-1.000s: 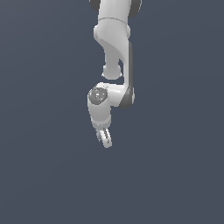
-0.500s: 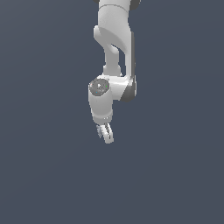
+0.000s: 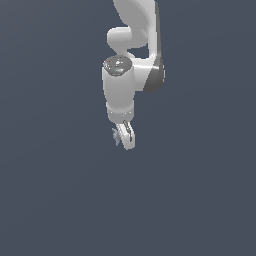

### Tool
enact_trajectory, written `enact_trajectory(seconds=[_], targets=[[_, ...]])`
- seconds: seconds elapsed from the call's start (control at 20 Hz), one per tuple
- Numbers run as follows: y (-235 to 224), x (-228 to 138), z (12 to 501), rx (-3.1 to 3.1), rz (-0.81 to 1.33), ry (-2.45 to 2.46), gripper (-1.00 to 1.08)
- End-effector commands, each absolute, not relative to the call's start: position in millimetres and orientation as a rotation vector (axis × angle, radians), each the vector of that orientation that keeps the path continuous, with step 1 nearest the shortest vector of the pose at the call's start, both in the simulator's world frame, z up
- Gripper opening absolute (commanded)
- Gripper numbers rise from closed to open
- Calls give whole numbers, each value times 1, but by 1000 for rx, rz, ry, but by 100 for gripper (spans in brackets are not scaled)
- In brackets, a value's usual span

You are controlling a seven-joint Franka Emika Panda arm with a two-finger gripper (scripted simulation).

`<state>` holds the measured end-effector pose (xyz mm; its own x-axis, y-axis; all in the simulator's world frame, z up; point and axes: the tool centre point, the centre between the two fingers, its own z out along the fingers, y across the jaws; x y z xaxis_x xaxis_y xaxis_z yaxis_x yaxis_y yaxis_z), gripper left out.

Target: Pick up the object and move it to a goal position.

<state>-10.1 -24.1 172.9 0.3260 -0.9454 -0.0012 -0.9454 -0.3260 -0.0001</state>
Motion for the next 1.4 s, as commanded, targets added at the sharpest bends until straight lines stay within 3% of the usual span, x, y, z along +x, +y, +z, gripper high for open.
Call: enact_trajectory(seconds=[0.0, 0.85, 1.35], targets=[[-18, -15, 203, -2557, 1, 1824, -100], [20, -40, 399, -2558, -2, 1826, -100], [35, -46, 469, -2559, -1, 1823, -100]])
